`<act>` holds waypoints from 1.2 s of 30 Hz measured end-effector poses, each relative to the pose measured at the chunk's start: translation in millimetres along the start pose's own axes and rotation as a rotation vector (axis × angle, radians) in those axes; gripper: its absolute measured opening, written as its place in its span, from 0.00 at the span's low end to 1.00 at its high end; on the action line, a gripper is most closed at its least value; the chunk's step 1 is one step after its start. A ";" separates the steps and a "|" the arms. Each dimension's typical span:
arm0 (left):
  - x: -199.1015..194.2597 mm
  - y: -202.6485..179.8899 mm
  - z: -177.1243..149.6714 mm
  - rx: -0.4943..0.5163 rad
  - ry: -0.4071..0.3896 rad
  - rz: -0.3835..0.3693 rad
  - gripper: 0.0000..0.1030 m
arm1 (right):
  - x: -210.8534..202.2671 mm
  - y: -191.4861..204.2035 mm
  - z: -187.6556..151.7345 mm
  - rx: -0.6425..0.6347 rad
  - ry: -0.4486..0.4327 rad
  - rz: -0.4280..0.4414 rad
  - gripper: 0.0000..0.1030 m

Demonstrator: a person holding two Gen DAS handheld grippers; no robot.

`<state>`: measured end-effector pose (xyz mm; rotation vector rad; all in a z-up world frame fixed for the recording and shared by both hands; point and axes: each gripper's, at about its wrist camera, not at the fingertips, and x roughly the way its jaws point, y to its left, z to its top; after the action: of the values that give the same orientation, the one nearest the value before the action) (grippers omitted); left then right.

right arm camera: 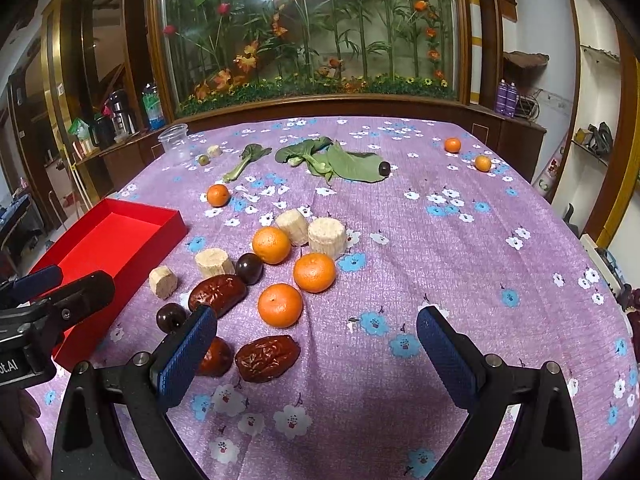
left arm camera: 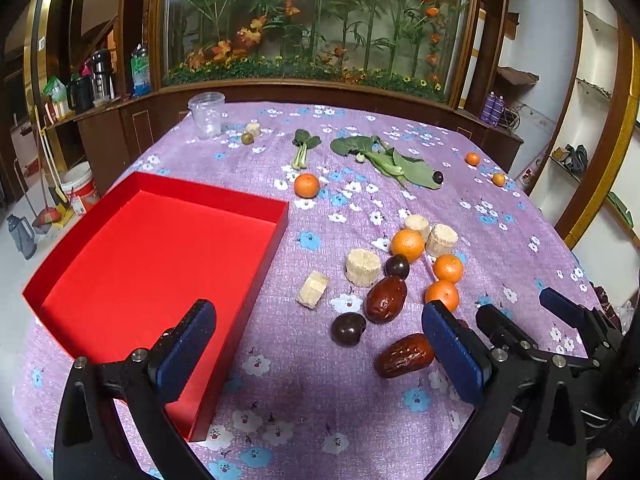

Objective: Organize fruits
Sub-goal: 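Grasp a red date with the left gripper while the right gripper grasps an orange, then carry the date and orange to the red tray and release both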

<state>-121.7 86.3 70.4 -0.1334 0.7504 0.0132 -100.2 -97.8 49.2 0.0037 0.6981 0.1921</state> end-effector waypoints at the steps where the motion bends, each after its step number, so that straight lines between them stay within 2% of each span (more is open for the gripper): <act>1: 1.0 0.9 0.4 -0.003 0.005 -0.004 1.00 | 0.9 -0.5 -0.5 -0.004 0.004 0.000 0.99; 3: 4.2 3.3 -1.1 -0.005 0.018 -0.020 1.00 | 2.3 -2.1 -0.6 -0.011 0.014 0.001 0.99; 5: 7.1 3.8 -3.7 0.004 0.028 -0.043 0.99 | 4.1 -3.5 0.1 -0.013 0.027 0.013 0.94; 8: 11.6 -2.0 -8.2 0.042 0.053 -0.097 0.81 | 10.1 -4.5 0.9 -0.015 0.058 0.054 0.84; 11: 16.0 -10.8 -13.3 0.075 0.082 -0.158 0.71 | 15.3 -3.9 1.9 -0.015 0.077 0.091 0.80; 18: 32.0 -28.8 -18.9 0.124 0.136 -0.228 0.66 | 42.0 -2.5 14.5 -0.012 0.152 0.157 0.78; 21: 35.4 -35.9 -20.2 0.164 0.144 -0.262 0.65 | 55.9 -3.1 15.8 -0.006 0.197 0.199 0.64; 23: 38.8 -41.6 -22.0 0.198 0.157 -0.287 0.54 | 64.7 -1.2 15.6 -0.019 0.220 0.205 0.61; 24: 41.3 -44.4 -23.3 0.215 0.171 -0.302 0.44 | 67.9 -1.5 15.9 -0.023 0.230 0.207 0.60; 25: 44.3 -47.3 -25.1 0.229 0.186 -0.312 0.39 | 71.9 -1.2 15.5 -0.025 0.244 0.212 0.57; 31: 58.5 -57.5 -27.4 0.267 0.263 -0.324 0.38 | 75.0 0.9 15.6 -0.043 0.252 0.216 0.49; 36: 62.3 -64.6 -27.3 0.283 0.261 -0.307 0.39 | 74.3 1.0 15.3 -0.031 0.258 0.249 0.36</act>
<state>-90.8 16.6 15.8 0.0214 0.9774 -0.4075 -34.9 -82.7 13.6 0.0371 0.9523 0.4478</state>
